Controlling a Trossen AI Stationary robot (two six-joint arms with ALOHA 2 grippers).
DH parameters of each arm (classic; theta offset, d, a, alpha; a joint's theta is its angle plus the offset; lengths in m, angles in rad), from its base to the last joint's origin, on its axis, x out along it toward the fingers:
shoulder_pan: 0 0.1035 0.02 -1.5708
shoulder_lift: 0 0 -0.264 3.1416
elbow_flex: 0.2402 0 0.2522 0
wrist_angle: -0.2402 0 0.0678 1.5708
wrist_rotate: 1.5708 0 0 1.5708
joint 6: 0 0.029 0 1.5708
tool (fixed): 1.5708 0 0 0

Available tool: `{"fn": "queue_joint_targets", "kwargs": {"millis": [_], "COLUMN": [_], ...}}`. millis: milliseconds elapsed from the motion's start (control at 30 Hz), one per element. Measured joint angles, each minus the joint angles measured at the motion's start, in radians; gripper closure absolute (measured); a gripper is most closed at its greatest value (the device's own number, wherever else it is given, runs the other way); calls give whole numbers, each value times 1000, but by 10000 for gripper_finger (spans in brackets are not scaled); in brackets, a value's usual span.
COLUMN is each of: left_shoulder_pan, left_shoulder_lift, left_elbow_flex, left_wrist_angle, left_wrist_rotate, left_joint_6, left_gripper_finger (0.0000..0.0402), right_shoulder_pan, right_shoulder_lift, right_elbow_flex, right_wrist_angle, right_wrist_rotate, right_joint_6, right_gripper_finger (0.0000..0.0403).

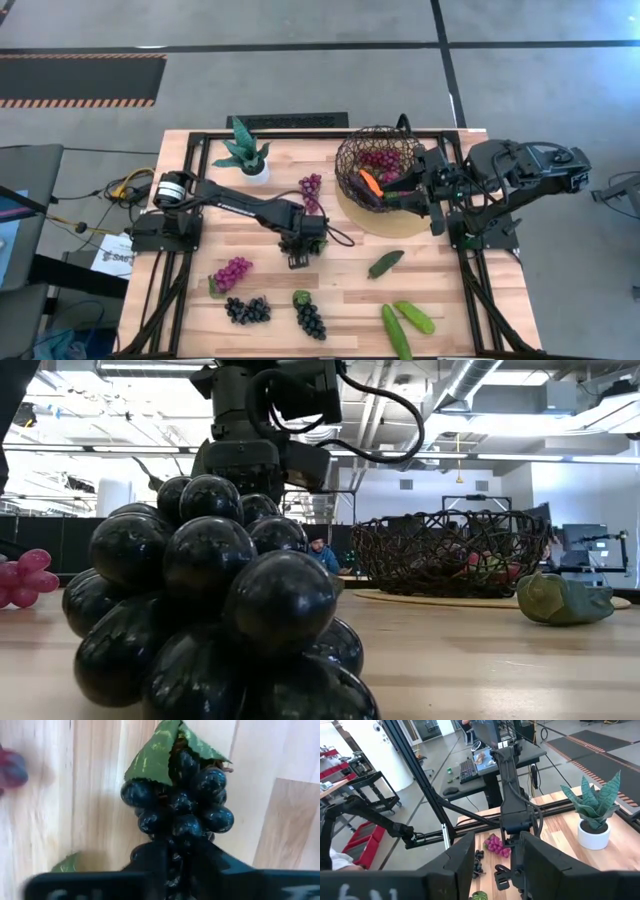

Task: Build produce basket
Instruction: Put the black grapes into the black wire basket

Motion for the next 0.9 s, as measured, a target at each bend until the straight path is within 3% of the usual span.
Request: {"fn": "queue_joint_targets", "kwargs": {"millis": [67,267,500,700,900], "left_shoulder_pan": [-5,-28,-48,-36,-15], "left_shoulder_lift": [1,-43,-128,-200,-244], "left_elbow_flex": [29,210,473,633,721], "left_wrist_angle": [-11,-94,-230,-236,-236], "left_wrist_rotate": [2,-57,-230,-343,-350], "left_joint_6": [18,45,113,211,293], "left_gripper_finger": [387,399,401,401,401], "right_shoulder_pan": [0,0,0,-5,-44], "right_shoulder_lift": [0,0,0,1,57], "right_elbow_flex": [0,0,0,0,1], "right_wrist_angle": [0,-4,-36,-142,-174], "right_wrist_rotate": [0,0,0,0,-18], "right_joint_6": [0,0,-35,-12,0], "right_gripper_finger": [237,271,337,393,387]}}
